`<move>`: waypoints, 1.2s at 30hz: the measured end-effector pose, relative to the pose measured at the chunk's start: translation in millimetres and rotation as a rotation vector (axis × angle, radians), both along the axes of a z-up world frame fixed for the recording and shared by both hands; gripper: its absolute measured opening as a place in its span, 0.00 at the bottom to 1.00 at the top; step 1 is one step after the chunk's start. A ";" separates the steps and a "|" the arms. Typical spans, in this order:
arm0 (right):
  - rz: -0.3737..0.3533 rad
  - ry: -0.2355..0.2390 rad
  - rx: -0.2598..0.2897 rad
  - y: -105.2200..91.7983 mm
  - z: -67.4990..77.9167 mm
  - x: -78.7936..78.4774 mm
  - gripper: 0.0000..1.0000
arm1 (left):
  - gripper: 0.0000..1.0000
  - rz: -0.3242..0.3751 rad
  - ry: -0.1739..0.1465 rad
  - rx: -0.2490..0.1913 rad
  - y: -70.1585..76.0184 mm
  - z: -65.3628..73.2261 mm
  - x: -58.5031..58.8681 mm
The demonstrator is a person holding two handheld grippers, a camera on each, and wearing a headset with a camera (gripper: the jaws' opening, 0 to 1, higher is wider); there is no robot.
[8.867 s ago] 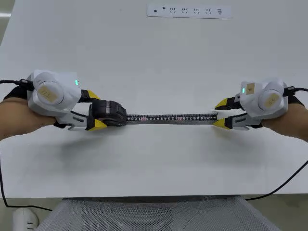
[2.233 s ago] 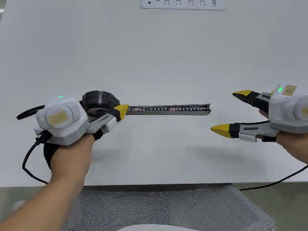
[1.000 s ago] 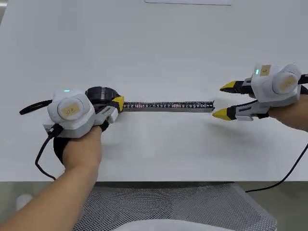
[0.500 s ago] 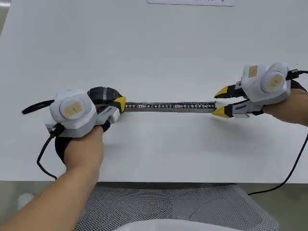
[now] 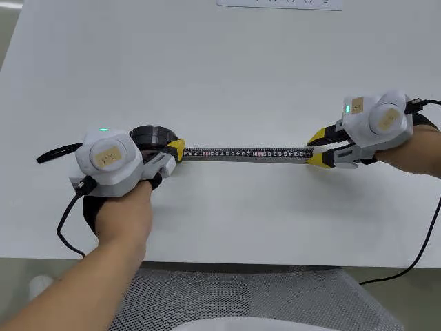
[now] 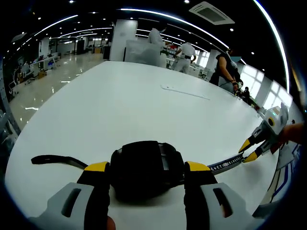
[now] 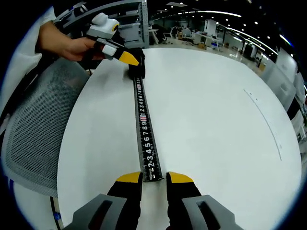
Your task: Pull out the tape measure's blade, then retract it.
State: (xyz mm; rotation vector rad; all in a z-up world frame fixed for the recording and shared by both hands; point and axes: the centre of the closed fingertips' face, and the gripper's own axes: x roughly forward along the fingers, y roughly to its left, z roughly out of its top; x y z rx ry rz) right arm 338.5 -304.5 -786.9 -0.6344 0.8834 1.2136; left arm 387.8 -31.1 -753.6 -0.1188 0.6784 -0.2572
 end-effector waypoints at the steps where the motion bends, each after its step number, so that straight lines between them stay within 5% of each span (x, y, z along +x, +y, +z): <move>1: 0.008 0.004 0.001 1.1 -0.7 -1.0 0.17 | 0.58 0.001 0.001 0.001 0.1 0.0 0.1; 21: 0.028 -0.015 -0.020 0.5 -2.5 0.4 0.13 | 0.59 0.028 0.016 -0.002 -1.0 -1.2 0.3; 36: 0.011 -0.009 -0.020 0.8 -2.2 -0.9 0.13 | 0.59 0.026 0.036 0.045 -0.9 -3.5 0.0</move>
